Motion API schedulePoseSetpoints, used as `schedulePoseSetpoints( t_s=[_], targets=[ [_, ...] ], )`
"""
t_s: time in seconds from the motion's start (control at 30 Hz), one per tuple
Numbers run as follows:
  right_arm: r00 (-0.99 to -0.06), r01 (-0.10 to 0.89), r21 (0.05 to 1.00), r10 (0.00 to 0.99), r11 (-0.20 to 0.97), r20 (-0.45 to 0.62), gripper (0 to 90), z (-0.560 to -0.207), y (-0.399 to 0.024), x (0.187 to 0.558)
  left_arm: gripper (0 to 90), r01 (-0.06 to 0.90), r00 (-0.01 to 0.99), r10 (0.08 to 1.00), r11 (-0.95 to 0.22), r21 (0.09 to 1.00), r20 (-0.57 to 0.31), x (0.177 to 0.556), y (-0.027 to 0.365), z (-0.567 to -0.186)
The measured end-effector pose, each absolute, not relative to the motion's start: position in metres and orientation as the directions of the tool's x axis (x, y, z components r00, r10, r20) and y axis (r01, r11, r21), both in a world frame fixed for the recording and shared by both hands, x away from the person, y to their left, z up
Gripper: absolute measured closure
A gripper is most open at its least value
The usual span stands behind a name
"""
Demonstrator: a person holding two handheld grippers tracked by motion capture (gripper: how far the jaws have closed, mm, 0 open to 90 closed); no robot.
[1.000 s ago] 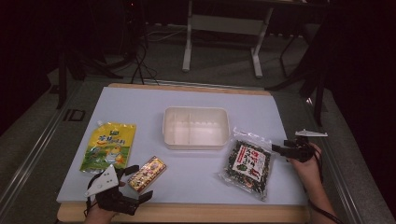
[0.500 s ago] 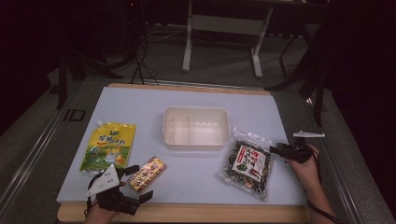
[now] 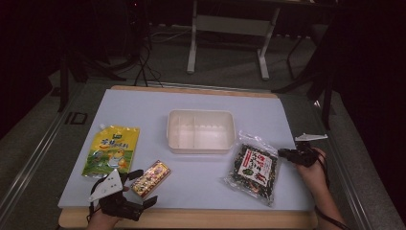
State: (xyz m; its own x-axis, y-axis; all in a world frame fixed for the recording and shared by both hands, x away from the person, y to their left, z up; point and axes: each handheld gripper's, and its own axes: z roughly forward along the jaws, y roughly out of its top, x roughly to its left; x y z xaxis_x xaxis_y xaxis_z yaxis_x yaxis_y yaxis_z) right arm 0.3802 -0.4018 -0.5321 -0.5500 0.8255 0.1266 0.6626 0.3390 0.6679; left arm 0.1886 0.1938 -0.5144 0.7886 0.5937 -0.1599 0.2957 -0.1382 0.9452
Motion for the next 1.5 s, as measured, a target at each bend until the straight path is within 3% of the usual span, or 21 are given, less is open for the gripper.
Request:
schedulePoseSetpoints(
  t_s=[0.17, 0.57, 1.33, 1.5],
  targets=[
    [-0.542, 0.678, 0.654, 0.829, 0.335, 0.138, 89.2, -0.528, -0.401, 0.381, 1.3, 0.297, 0.788, 0.594, -0.135, 0.945, -0.163, 0.189, 0.194, -0.515],
    [-0.541, 0.629, 0.691, 0.839, 0.356, 0.06, 89.7, -0.498, -0.391, 0.37, 1.3, 0.299, 0.783, 0.6, -0.133, 0.945, -0.163, 0.189, 0.195, -0.514],
    [-0.624, 0.375, 0.827, 0.774, 0.419, -0.109, 89.8, -0.412, -0.361, 0.306, 1.3, 0.303, 0.782, 0.602, -0.143, 0.942, -0.16, 0.188, 0.194, -0.513],
    [-0.648, 0.325, 0.862, 0.756, 0.389, -0.097, 89.8, -0.398, -0.357, 0.294, 1.3, 0.304, 0.782, 0.602, -0.144, 0.942, -0.16, 0.189, 0.194, -0.513]
  ],
)
